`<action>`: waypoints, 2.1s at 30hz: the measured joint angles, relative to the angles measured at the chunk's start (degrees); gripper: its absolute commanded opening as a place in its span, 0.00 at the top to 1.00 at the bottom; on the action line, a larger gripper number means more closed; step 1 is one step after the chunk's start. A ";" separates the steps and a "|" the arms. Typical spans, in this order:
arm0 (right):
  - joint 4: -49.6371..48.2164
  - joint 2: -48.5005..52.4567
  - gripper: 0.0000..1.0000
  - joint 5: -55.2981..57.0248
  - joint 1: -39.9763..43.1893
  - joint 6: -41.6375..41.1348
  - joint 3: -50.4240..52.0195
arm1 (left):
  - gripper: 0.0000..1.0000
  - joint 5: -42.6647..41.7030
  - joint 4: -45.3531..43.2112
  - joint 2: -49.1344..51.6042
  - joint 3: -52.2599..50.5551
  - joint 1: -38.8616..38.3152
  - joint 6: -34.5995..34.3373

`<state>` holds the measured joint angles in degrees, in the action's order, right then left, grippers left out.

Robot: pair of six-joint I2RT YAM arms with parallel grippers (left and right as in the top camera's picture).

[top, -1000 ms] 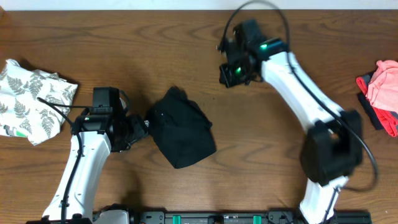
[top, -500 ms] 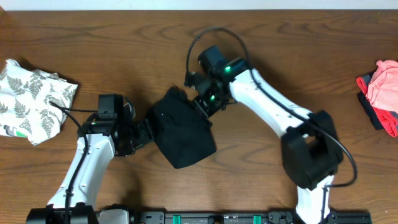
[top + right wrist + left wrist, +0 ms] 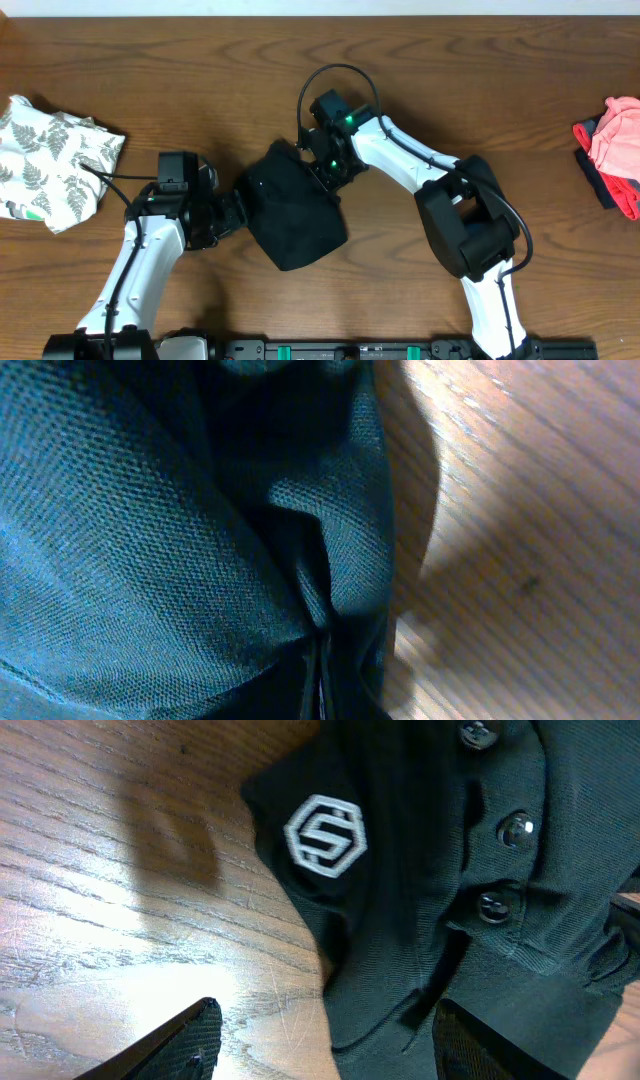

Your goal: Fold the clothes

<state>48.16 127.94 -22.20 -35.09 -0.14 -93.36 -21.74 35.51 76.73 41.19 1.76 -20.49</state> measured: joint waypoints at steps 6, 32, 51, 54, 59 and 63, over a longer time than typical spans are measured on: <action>-6.01 1.60 0.99 -4.28 -1.33 -11.61 -0.48 | 0.32 -0.02 -0.39 0.00 -0.04 0.00 0.00; -8.72 2.95 0.98 -8.50 -0.63 -21.27 -0.66 | 0.20 9.94 -2.01 0.00 -1.79 0.00 -13.88; -7.69 2.95 0.98 -8.46 -0.66 -19.71 -0.66 | 0.58 0.57 -32.70 0.26 -16.79 0.24 -15.85; -7.50 2.95 0.98 -8.48 -0.66 -19.63 -0.66 | 0.90 -0.96 -35.32 2.84 -16.98 0.48 -16.50; -7.28 2.95 0.98 -8.50 -0.66 -19.15 -0.66 | 0.94 -2.21 -37.57 4.22 -17.29 0.72 -16.87; -6.69 2.91 0.97 -8.37 -0.63 -18.45 -0.68 | 0.94 -2.49 -38.56 4.09 -17.55 0.72 -16.35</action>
<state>41.47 130.85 -30.57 -35.73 -18.59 -94.04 -24.23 -3.05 80.82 23.64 2.48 -36.84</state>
